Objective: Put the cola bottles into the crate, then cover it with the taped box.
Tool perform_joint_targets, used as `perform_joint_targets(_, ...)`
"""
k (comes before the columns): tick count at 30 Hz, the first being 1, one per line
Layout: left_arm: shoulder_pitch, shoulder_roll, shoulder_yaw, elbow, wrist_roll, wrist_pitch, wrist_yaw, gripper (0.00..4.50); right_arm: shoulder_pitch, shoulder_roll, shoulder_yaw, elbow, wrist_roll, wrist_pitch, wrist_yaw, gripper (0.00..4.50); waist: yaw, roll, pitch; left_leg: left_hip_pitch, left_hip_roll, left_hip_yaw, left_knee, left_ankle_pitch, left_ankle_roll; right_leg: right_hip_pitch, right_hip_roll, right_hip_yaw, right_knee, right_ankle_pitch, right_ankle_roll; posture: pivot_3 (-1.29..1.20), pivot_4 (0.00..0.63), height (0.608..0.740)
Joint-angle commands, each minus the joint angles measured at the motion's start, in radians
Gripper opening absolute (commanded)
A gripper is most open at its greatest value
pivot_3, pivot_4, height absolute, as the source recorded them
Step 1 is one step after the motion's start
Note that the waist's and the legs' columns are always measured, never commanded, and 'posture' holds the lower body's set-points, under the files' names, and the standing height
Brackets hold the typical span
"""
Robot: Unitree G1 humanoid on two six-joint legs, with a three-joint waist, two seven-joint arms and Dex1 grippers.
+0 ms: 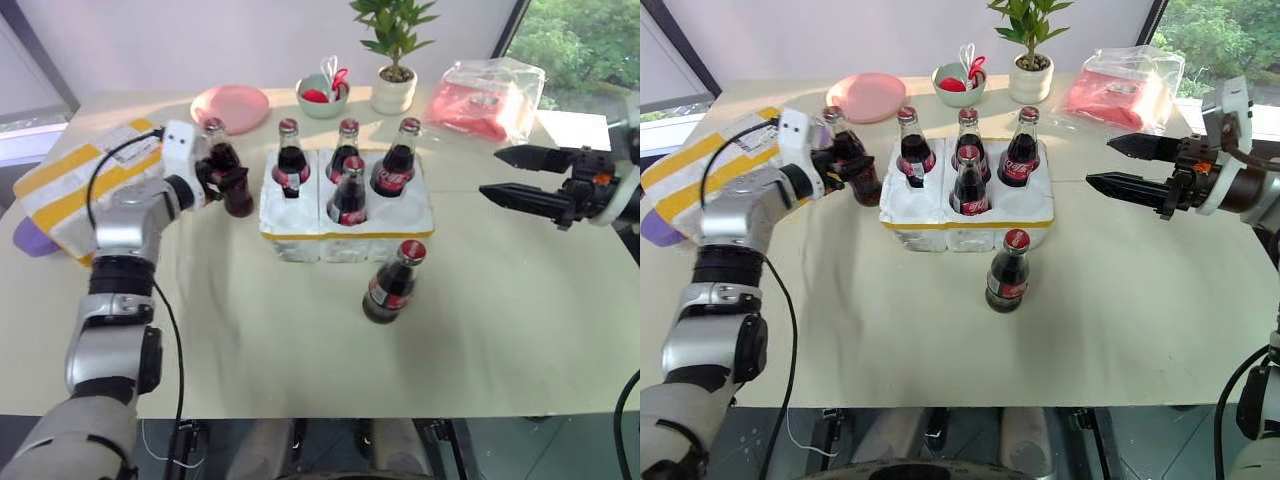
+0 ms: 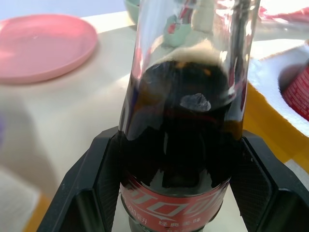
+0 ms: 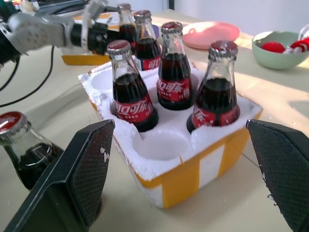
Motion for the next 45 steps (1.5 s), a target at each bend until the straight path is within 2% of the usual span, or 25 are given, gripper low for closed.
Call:
perform_joint_targets(1,-0.032,0.091,0.095,-0.235,-0.164,0.139,-0.110,2.53,0.000,-0.023,-0.036,-0.025,0.014,-0.005,-0.002,4.50,-0.004,0.000,0.000,-0.005,0.000,0.000,0.003,0.001,-0.001,-0.004,0.000,0.000,0.001,0.000,0.000,0.00,0.150,0.740)
perform_joint_targets(5,-0.032,0.180,0.099,-0.422,-0.322,0.300,-0.260,2.53,0.007,-0.019,-0.033,-0.024,0.013,-0.010,-0.004,4.50,-0.001,0.000,0.000,-0.010,-0.002,0.000,0.006,0.000,-0.001,-0.006,-0.002,0.000,0.000,0.001,0.001,0.00,0.150,0.740)
perform_joint_targets(9,-0.039,0.194,0.040,-0.535,-0.392,0.339,-0.345,2.53,0.007,-0.012,-0.030,-0.022,0.011,-0.014,-0.010,4.50,0.001,0.000,0.000,-0.009,-0.003,0.000,0.006,0.000,0.000,-0.005,-0.003,0.000,0.000,0.002,0.003,0.00,0.150,0.740)
perform_joint_targets(16,-0.052,0.114,-0.106,-0.490,-0.264,0.203,-0.329,2.53,0.032,-0.004,-0.047,-0.051,0.025,-0.005,-0.033,4.50,-0.003,0.000,0.000,-0.008,-0.002,0.000,0.006,0.001,0.000,-0.004,-0.002,0.000,0.000,0.003,0.002,0.00,0.150,0.740)
perform_joint_targets(24,-0.079,0.009,-0.160,-0.383,-0.194,0.089,-0.329,2.53,0.088,-0.006,-0.085,-0.095,0.053,0.011,-0.068,4.50,-0.002,0.000,0.000,-0.008,-0.002,0.000,0.006,0.001,0.000,-0.004,-0.002,0.000,0.000,0.003,0.002,0.00,0.150,0.740)
perform_joint_targets(32,-0.047,0.030,-0.169,-0.378,-0.171,0.073,-0.367,2.53,0.104,-0.008,-0.098,-0.110,0.068,0.018,-0.092,4.50,0.015,0.001,0.000,-0.007,-0.002,0.000,0.007,0.001,0.000,-0.003,-0.002,0.000,0.000,0.003,0.002,0.00,0.150,0.740)
perform_joint_targets(37,-0.028,0.074,-0.159,-0.399,-0.176,0.087,-0.391,2.53,0.085,-0.001,-0.082,-0.097,0.067,0.015,-0.103,4.50,0.018,0.001,0.000,-0.007,-0.002,0.000,0.007,0.001,0.000,-0.003,-0.002,0.000,0.000,0.003,0.002,0.00,0.150,0.740)
perform_joint_targets(45,0.000,0.059,-0.205,-0.414,-0.132,0.061,-0.393,2.53,0.058,-0.002,-0.057,-0.083,0.062,0.009,-0.095,4.50,0.018,0.000,0.000,-0.008,-0.002,0.000,0.007,0.001,0.000,-0.004,-0.002,0.000,0.000,0.003,0.002,0.00,0.150,0.740)
